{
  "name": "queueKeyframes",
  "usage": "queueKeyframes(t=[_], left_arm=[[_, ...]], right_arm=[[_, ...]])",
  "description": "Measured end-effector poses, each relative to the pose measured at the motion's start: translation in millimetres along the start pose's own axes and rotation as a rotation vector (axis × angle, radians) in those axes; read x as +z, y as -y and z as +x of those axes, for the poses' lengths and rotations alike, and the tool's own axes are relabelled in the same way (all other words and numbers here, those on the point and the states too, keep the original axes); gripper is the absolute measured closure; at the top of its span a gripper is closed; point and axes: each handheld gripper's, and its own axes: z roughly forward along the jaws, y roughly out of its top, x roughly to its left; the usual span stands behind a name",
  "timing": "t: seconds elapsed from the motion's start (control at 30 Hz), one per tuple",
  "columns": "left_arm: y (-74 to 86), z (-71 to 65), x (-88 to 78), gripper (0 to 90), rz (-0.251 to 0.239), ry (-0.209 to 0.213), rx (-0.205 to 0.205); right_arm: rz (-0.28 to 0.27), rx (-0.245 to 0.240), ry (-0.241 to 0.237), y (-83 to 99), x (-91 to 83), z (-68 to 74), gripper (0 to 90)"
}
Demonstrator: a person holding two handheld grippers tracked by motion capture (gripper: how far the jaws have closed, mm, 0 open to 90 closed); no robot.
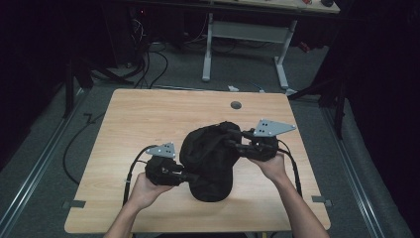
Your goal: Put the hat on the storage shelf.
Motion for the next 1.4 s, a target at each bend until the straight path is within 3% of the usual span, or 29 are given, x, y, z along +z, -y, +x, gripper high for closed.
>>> queueKeyframes(t=[0.17,0.33,0.47,0.57,0.73,0.9,1.0,1.1,1.27,1.4], left_arm=[[0.4,2.4,-7.9,71.9,-0.022,0.007,-0.005],[0.0,3.6,-17.0,71.8,-0.061,-0.004,0.002],[-4.0,2.9,-20.8,71.8,-0.096,-0.010,0.011],[-6.2,3.0,-22.0,71.6,-0.118,-0.021,0.017],[-8.6,4.0,-24.9,71.5,-0.159,-0.051,0.027],[-10.4,5.1,-25.4,71.5,-0.176,-0.072,0.027],[-11.1,6.0,-23.2,71.6,-0.186,-0.098,0.028],[-13.5,7.1,-23.0,71.5,-0.201,-0.107,0.024],[-17.2,4.9,-27.3,71.6,-0.252,-0.120,0.035],[-21.3,6.9,-29.2,71.5,-0.292,-0.140,0.031]], right_arm=[[0.005,0.054,0.008,4.6,-8.1,-4.8,49.3],[0.031,0.089,0.031,11.6,-12.9,-9.7,48.9],[0.086,0.123,0.059,24.7,-15.6,-11.5,49.4],[0.094,0.145,0.091,35.9,-18.1,-12.3,49.5],[0.128,0.187,0.146,57.7,-21.7,-14.6,48.6],[0.208,0.227,0.195,88.4,-17.5,-16.2,49.5],[0.222,0.273,0.225,106.0,-16.0,-18.1,49.7],[0.246,0.289,0.260,121.6,-16.9,-18.3,49.6],[0.279,0.310,0.311,143.8,-17.3,-20.9,48.4],[0.287,0.355,0.380,159.7,-18.1,-25.9,43.9]])
